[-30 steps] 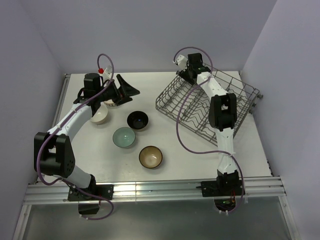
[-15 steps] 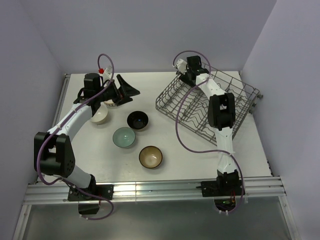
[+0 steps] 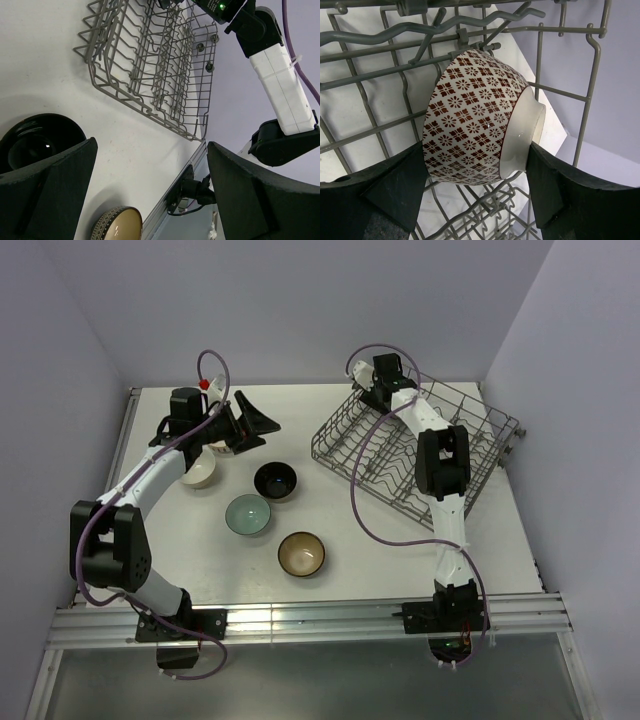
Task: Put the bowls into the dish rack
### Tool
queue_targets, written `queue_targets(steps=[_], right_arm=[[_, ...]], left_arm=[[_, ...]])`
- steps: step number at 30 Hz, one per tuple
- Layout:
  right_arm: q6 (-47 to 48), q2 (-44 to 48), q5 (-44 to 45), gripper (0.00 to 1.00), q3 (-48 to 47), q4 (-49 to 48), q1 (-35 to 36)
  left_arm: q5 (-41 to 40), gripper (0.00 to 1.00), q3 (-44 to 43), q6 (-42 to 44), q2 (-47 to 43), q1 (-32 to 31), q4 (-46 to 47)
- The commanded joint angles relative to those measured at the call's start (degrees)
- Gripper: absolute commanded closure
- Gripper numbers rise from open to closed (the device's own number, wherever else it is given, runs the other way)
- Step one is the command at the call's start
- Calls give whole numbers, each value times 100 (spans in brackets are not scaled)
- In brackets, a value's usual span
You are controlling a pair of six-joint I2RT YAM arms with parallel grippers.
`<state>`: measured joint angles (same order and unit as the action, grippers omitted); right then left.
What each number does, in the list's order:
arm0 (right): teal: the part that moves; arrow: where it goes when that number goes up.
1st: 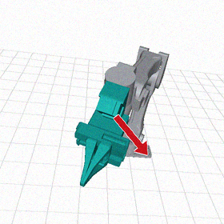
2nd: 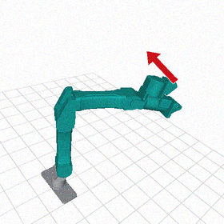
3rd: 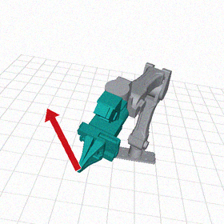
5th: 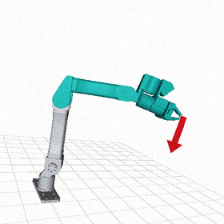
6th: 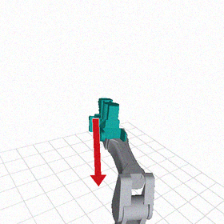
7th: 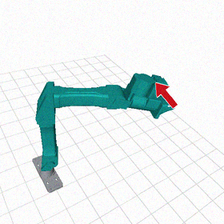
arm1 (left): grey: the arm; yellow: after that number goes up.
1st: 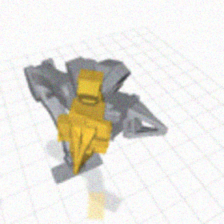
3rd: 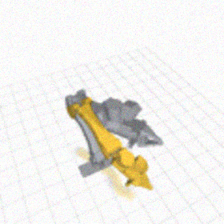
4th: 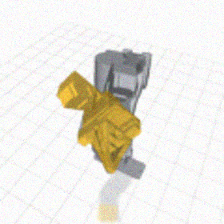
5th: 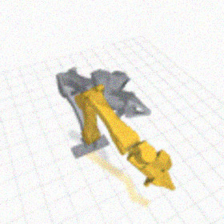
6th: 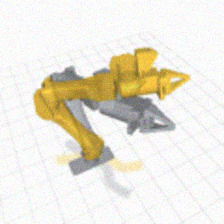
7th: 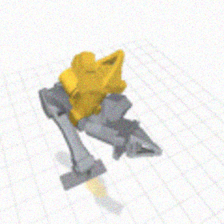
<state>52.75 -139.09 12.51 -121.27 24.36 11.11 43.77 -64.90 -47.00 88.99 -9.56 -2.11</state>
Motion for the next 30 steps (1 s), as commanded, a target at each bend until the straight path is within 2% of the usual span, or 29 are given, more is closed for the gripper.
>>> queue_targets(steps=[1, 5, 10, 11, 14, 22, 30], right_arm=[[174, 145, 146, 70, 69, -432, 14], [279, 154, 137, 63, 95, -362, 5], [350, 268, 120, 45, 270, -344, 5], [359, 277, 155, 38, 314, -396, 13], [385, 312, 173, 30, 376, -397, 14], [341, 487, 155, 20, 499, -423, 5], [288, 725, 146, 1, 631, -494, 5]], left_arm=[[123, 3, -216, 165, -40, 16, 0], [106, 3, -189, 200, -75, 16, -18], [106, 3, -189, 191, -75, 16, -35], [114, 3, -189, 200, -84, 16, -35], [97, 3, -224, 262, -84, 16, -70], [44, 2, -233, 393, -198, 16, -184], [-26, 2, -163, 490, -409, 16, -211]])
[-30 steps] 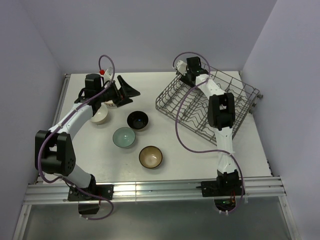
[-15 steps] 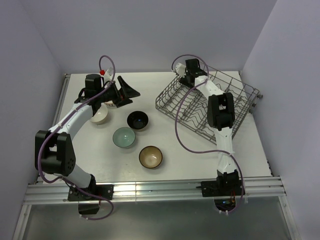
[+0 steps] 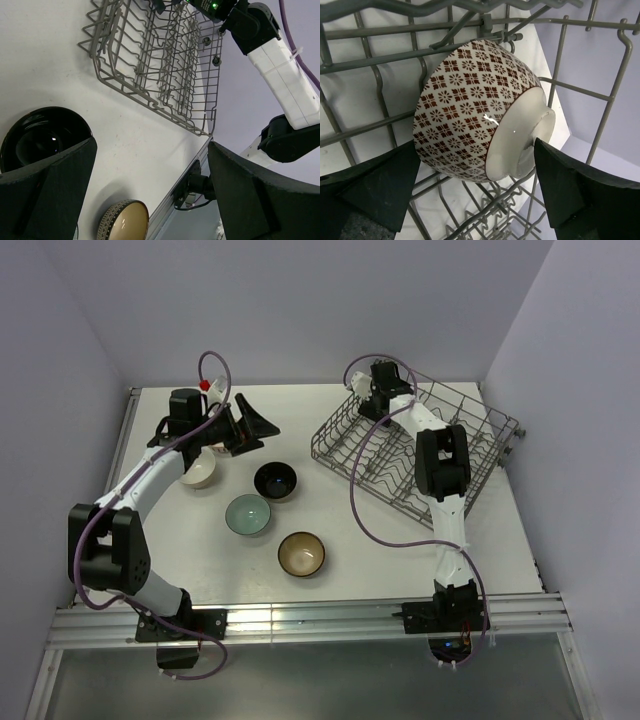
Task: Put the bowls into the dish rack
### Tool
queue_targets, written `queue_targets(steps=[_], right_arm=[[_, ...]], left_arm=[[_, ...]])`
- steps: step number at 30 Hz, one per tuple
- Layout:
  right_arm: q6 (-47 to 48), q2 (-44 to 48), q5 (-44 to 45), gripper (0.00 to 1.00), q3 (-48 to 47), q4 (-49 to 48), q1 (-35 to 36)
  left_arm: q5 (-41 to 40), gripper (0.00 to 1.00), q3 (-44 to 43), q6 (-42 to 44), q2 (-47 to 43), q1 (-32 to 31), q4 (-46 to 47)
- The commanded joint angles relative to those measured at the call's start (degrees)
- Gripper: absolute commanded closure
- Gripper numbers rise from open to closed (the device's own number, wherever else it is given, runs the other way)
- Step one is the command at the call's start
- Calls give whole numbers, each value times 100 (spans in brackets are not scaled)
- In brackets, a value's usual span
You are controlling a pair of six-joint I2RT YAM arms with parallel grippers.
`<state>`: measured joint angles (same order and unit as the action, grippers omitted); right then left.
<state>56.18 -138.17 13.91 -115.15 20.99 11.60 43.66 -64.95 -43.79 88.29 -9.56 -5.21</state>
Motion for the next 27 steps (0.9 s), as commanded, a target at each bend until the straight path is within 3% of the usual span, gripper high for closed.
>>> queue_targets(steps=[1, 20, 23, 27], right_arm=[[-81, 668, -37, 0, 37, -157, -43], [-406, 1512, -652, 0, 292, 379, 27], [-731, 1818, -924, 0, 248, 589, 27], [-1458, 2372, -1364, 0, 300, 958, 27]], left_arm=[[-15, 2, -159, 195, -339, 16, 73], [-393, 2, -273, 1012, -866, 16, -806], [-507, 4, -255, 1451, -1076, 25, -1111], [-595, 6, -413, 3002, -1279, 103, -2192]])
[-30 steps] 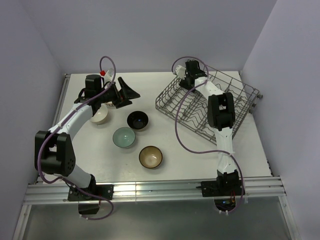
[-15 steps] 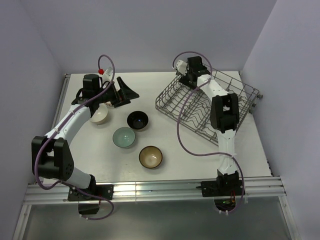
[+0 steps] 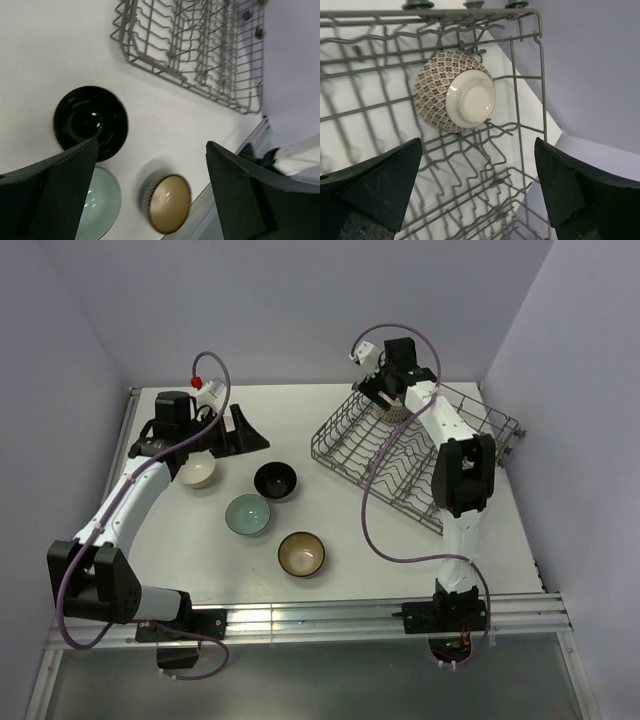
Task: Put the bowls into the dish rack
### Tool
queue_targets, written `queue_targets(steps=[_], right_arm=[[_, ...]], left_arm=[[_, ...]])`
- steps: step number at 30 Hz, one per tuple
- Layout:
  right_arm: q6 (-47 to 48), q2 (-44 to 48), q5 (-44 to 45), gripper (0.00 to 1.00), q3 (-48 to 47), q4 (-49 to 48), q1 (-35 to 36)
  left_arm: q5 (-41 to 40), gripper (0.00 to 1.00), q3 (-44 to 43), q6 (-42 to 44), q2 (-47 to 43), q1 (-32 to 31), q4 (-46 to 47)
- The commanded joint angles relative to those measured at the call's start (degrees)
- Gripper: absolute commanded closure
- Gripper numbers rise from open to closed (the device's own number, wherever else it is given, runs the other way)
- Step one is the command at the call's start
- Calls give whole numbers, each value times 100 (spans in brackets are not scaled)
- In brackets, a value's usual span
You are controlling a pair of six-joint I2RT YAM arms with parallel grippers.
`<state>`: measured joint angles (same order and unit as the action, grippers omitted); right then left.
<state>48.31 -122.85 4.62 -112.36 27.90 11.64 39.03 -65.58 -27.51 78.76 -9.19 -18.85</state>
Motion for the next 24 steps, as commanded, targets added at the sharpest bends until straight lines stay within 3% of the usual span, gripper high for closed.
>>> queue_targets(steps=[1, 5, 11, 16, 24], right_arm=[[-813, 981, -601, 0, 47, 329, 23], [-1708, 1814, -1339, 0, 310, 821, 23], [-2677, 2729, -2307, 0, 792, 1463, 23], [-3424, 3573, -3053, 0, 1680, 1297, 23], [-4102, 4611, -3415, 0, 3052, 762, 23]], left_arm=[[-254, 6, -385, 1710, -361, 84, -1066], [-703, 4, -255, 3554, -668, 163, -2252], [-1090, 8, 177, 4771, -758, 198, -2895], [-1178, 12, 484, 5053, -424, 198, -2722], [-1486, 18, 792, 5001, 332, 190, -1886]])
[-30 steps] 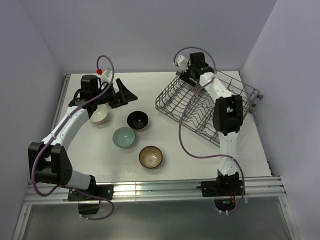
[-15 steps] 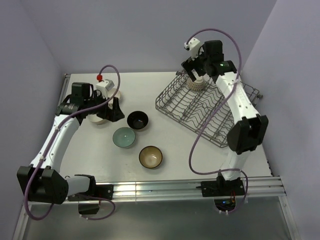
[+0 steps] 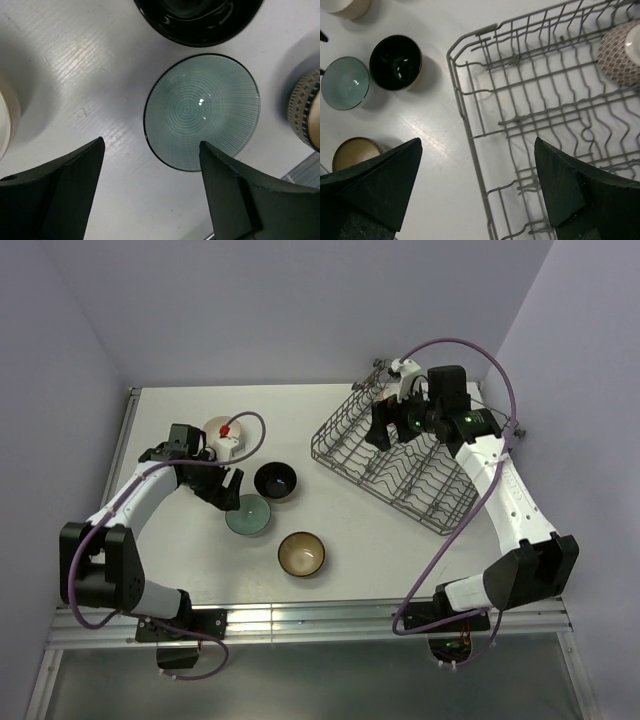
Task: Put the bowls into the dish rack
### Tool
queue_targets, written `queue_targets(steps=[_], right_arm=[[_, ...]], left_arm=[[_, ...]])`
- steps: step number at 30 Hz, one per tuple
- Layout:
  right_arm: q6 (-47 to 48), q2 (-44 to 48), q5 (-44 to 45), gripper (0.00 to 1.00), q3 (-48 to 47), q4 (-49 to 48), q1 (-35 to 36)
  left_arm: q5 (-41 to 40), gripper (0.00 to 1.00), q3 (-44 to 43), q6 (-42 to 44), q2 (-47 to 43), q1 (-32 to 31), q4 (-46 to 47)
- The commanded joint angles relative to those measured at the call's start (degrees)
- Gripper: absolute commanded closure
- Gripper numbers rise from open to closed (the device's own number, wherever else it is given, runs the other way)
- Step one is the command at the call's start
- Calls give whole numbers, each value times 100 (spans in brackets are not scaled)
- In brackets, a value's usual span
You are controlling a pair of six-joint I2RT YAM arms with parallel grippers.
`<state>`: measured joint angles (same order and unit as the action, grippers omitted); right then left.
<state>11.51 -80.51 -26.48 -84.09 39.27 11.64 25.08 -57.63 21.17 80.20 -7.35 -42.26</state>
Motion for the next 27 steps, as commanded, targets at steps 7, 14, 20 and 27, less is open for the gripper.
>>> queue_targets(steps=[7, 14, 20, 27], right_arm=[[-597, 615, -209, 0, 525, -595, 23], [-737, 642, 397, 0, 289, -648, 14], [-931, 739, 776, 0, 262, -894, 14], [-1159, 528, 741, 0, 16, -816, -56]], left_arm=[[216, 23, -12, 107, 979, -20, 648], [305, 34, 163, 37, 1278, -161, 895], [331, 54, 401, -60, 1322, -223, 1097], [586, 89, 410, -332, 937, -231, 904]])
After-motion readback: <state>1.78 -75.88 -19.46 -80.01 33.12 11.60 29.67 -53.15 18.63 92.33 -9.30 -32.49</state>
